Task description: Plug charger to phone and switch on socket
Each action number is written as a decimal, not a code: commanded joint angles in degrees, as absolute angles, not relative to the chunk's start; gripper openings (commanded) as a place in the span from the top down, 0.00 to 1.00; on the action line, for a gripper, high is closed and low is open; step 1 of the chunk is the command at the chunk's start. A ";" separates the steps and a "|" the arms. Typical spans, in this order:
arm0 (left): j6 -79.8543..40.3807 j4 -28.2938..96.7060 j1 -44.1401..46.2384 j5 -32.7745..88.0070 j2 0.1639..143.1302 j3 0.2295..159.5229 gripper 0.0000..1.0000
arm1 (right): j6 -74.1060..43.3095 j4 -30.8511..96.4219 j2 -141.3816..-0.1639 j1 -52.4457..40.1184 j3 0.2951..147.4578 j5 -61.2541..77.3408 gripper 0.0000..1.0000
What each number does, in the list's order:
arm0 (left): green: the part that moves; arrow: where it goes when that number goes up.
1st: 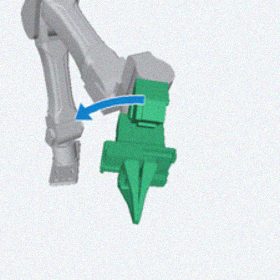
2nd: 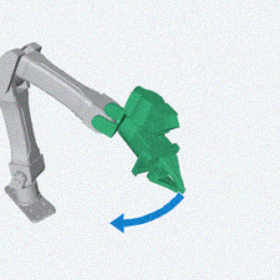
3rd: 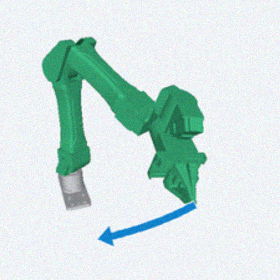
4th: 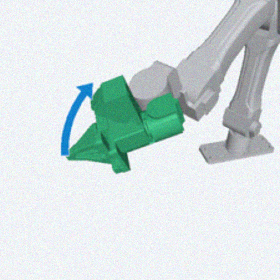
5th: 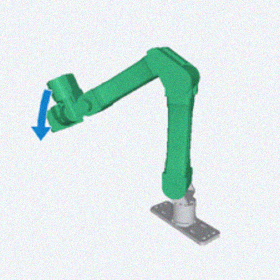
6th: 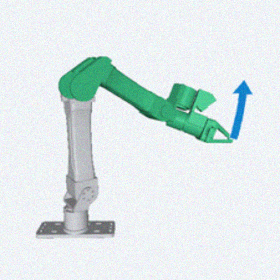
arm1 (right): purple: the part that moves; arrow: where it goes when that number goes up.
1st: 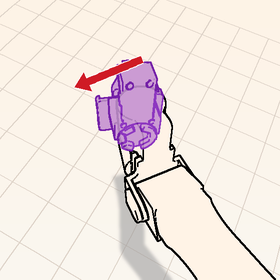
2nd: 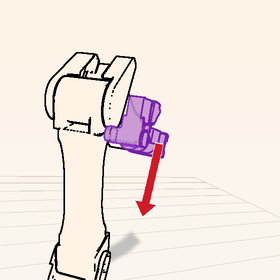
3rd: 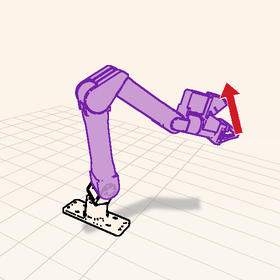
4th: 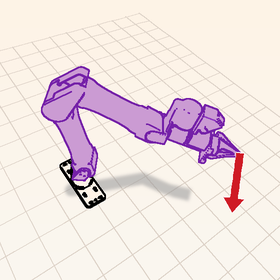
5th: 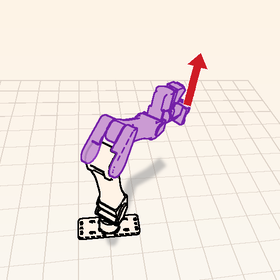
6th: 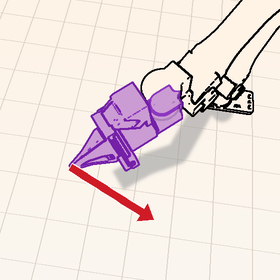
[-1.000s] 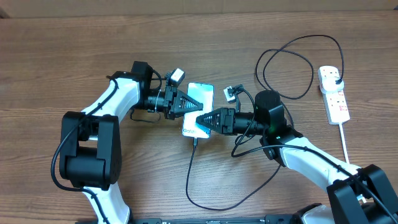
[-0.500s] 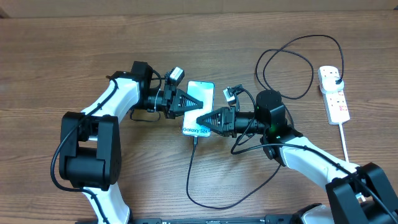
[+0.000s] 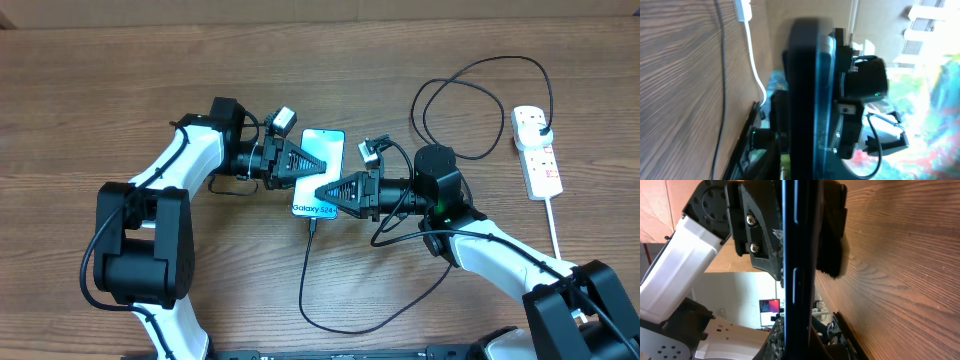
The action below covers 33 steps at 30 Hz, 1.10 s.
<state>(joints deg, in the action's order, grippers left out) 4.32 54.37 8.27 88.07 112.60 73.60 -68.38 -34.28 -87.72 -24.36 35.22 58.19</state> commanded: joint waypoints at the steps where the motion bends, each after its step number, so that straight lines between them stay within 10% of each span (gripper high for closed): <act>1: 4.69 53.91 8.69 84.05 112.49 73.93 0.62 | -67.53 -35.99 -86.48 -25.06 36.45 62.65 0.96; 5: 4.71 53.91 8.69 83.96 112.49 73.93 0.42 | -67.42 -35.97 -86.48 -25.02 36.45 62.57 0.96; 18: 4.69 52.90 8.29 83.44 112.49 73.93 0.37 | -59.37 -23.99 -86.48 -24.23 36.45 56.53 0.96; 21: 4.71 50.26 7.79 83.40 112.49 73.93 0.00 | -54.50 -21.17 -86.52 -23.03 36.45 56.16 0.96; 33: 4.69 39.57 6.66 61.76 112.49 73.93 0.00 | -44.47 -5.28 -86.59 -22.00 36.42 44.93 0.96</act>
